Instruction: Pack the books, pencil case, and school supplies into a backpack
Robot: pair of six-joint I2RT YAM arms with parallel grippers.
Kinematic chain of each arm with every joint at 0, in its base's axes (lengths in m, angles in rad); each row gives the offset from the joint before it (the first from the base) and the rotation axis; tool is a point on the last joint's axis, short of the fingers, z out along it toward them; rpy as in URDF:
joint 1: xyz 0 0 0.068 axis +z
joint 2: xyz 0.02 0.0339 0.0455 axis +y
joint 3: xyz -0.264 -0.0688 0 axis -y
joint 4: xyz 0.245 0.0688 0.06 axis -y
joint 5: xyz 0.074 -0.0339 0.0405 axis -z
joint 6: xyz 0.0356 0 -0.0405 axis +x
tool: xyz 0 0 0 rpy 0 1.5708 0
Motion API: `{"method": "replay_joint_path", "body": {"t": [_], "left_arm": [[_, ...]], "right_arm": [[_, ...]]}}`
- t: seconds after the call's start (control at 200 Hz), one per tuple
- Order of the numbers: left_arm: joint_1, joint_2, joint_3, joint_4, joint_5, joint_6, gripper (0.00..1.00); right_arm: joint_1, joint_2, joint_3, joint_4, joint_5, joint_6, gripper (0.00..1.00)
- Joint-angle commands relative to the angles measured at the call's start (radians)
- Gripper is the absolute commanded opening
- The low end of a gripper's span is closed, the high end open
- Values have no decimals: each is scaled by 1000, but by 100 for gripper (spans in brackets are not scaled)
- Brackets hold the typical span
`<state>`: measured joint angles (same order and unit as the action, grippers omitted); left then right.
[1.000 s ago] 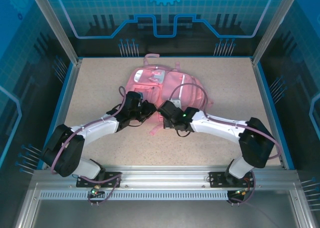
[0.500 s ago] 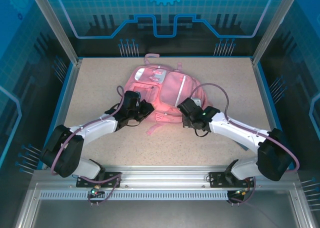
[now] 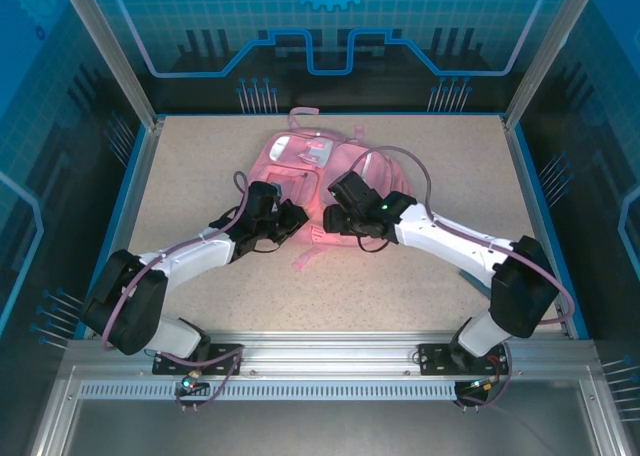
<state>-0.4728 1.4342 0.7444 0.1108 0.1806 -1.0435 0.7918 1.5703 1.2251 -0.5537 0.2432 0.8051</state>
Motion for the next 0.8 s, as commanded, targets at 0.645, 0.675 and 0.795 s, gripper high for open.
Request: {"method": "replay_joint_path", "body": {"t": [0.645, 0.675, 0.795], "left_arm": [[-4, -4, 14, 58, 63, 27, 0], [-6, -4, 14, 58, 63, 27, 0], [-7, -6, 16, 58, 64, 25, 0]], "right_arm": [[-28, 126, 28, 68, -36, 120, 39], [-28, 131, 30, 66, -35, 118, 39], [-21, 150, 39, 67, -19, 109, 32]]}}
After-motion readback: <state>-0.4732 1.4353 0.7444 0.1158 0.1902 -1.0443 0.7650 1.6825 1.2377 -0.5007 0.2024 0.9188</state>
